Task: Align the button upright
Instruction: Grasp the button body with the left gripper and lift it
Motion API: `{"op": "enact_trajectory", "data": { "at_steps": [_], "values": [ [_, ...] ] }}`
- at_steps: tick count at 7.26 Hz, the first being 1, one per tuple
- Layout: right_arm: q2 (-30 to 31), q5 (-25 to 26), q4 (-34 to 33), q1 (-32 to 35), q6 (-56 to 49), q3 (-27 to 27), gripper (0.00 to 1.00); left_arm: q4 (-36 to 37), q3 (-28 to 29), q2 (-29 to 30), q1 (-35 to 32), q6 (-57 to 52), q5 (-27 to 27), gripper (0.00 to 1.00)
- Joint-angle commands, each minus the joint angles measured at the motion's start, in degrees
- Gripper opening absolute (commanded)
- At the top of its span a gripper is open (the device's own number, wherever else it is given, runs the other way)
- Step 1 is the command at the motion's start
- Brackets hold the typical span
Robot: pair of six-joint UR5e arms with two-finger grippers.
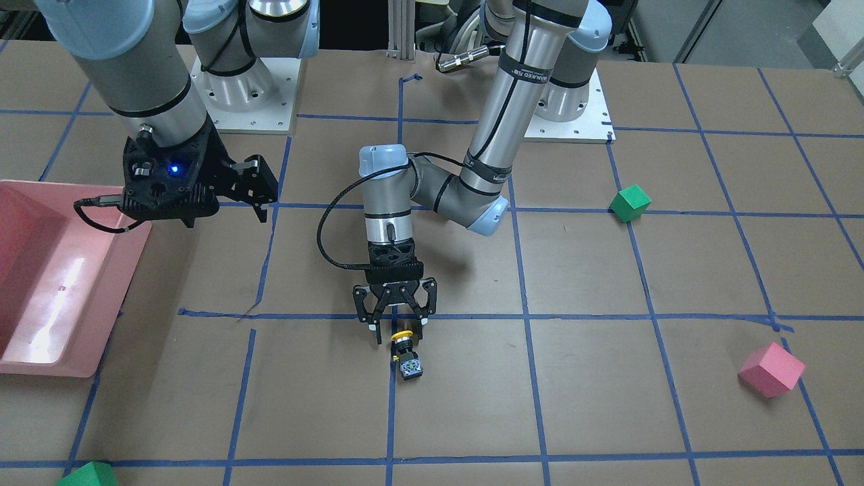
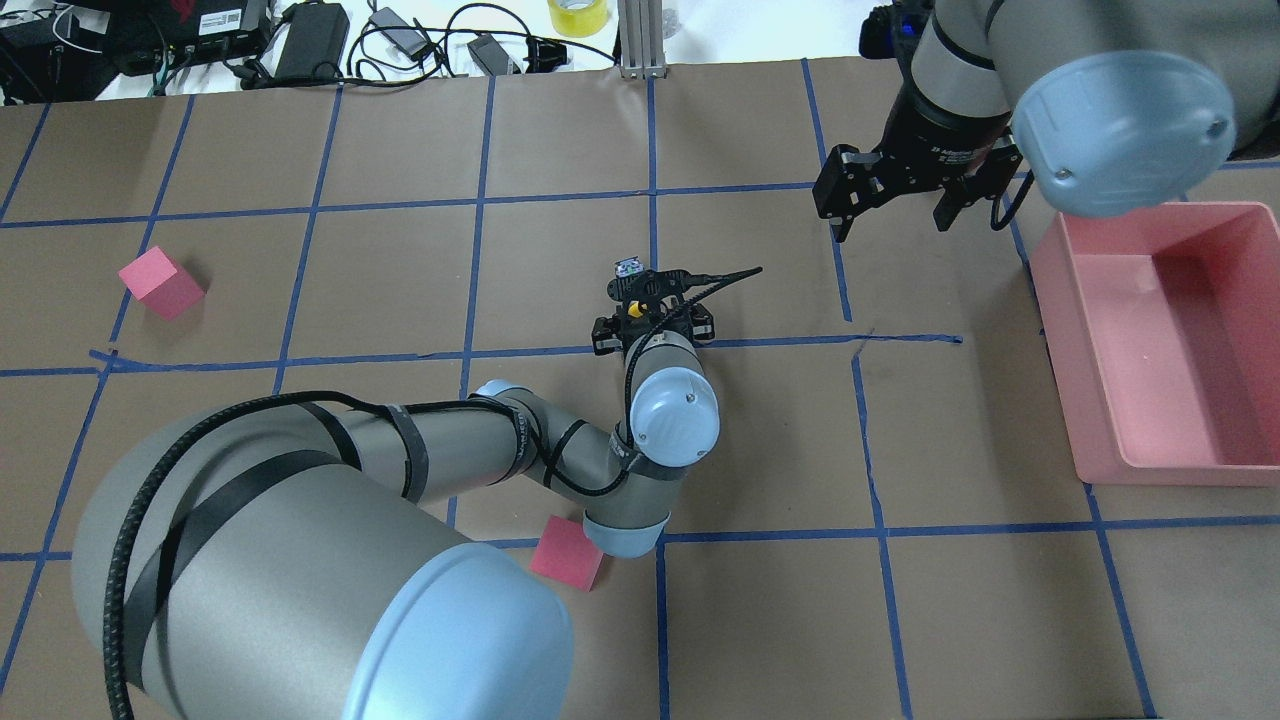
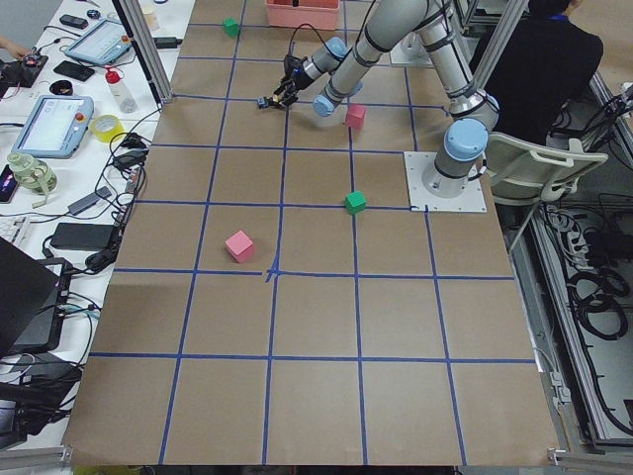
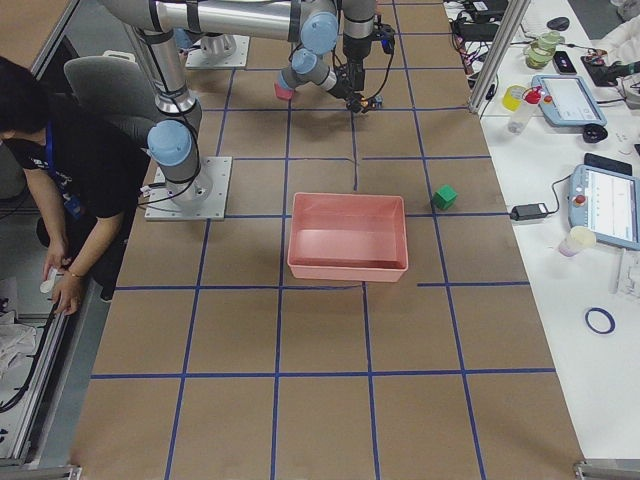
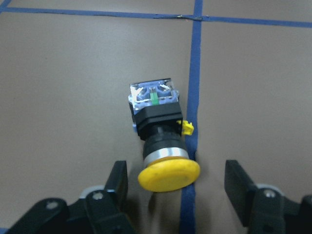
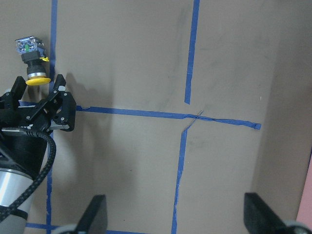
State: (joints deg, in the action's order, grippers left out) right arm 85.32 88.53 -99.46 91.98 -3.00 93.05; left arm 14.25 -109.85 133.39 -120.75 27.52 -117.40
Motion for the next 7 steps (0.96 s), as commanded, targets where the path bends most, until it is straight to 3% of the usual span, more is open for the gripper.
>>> {"op": "enact_trajectory", "data": {
  "at_steps": [1, 2, 3, 5, 6, 7],
  "values": [
    [0.29, 0.5, 0.23, 0.04, 0.1, 0.29, 1.0, -0.01, -0.1, 0.03, 0.08, 0.07, -1.25, 0.67],
    [0.29, 0.94, -1.25, -0.04, -0.07, 0.2, 1.0, -0.01, -0.1, 0.03, 0.08, -0.01, -1.34, 0.49],
    [0.29, 0.86, -1.17, -0.04, 0.1, 0.2, 1.0, -0.01, -0.1, 0.03, 0.08, -0.01, -1.42, 0.39],
    [0.29, 1.12, -0.82, -0.22, 0.8, 0.55, 1.0, -0.1, 0.16, -0.41, 0.08, -0.1, -1.34, 0.33],
    [0.29, 1.12, -1.26, -0.74, 0.81, 0.55, 1.0, -0.88, 0.51, -1.98, 0.6, -2.28, -0.73, 0.34],
    [0.29, 1.12, -0.39, -1.36, 0.81, 0.55, 1.0, -2.11, 0.95, -3.56, 1.65, -4.99, -0.72, 0.48]
  ]
}}
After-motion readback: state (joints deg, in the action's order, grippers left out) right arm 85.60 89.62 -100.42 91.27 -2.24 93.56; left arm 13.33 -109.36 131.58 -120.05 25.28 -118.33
